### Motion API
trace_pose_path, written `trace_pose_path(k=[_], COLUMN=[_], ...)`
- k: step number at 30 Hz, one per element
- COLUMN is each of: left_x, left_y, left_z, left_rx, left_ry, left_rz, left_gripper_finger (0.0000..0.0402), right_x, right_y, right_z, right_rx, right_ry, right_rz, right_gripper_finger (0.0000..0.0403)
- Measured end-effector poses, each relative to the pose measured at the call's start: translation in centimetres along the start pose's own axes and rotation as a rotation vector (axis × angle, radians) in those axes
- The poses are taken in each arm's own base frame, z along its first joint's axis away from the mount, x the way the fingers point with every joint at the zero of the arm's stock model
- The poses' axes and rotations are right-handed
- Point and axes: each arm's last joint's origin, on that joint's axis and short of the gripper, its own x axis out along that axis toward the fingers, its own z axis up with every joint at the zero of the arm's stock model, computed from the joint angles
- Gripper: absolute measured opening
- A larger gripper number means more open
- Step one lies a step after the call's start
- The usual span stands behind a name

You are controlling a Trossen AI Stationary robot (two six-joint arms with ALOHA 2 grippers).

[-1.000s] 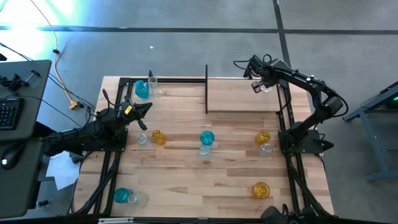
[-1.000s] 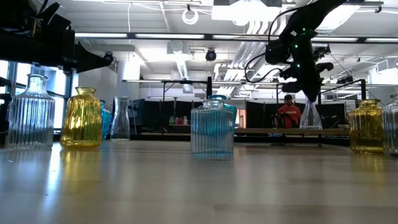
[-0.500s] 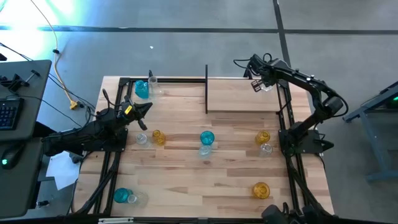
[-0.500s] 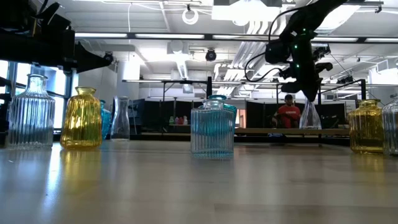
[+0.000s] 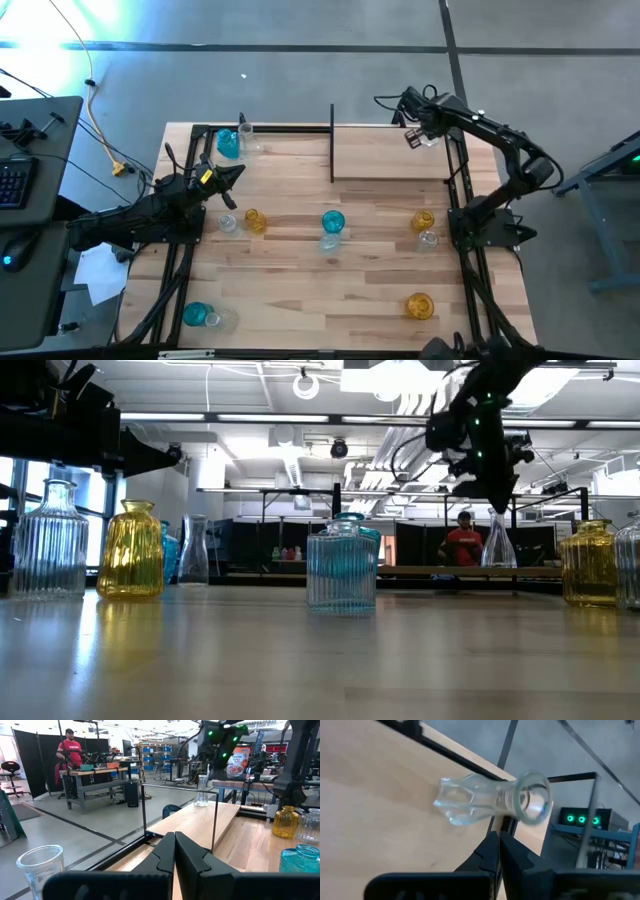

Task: Sort vases onto shelf
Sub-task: Put the transparent vase on the shelf, then put the top blue vase on the shelf

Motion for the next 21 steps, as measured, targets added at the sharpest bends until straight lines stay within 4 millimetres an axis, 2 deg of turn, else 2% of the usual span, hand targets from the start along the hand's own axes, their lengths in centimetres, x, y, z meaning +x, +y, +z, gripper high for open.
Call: trace_pose_path(k=[5, 14, 21], left_x=[0.0, 0.0, 0.0], left_y=[0.0, 0.0, 0.0], left_z=[0.0, 0.0, 0.0], left_rx=[0.000, 0.000, 0.000], left_ry=[0.000, 0.000, 0.000], left_rz=[0.000, 0.000, 0.000], left_gripper_finger=[0.0001, 0.0001, 0.0001], right_x=[-3.1, -5.6, -8.2], right_y=[1.6, 8.6, 11.8], right_z=[-1.0, -3.7, -5.6], right_rx=[-0.039, -0.170, -0.288], right_ry=[-0.101, -0.450, -0.672], right_rz=[0.083, 0.556, 0.701], right_gripper_finger=[0.0000, 0.0000, 0.0000])
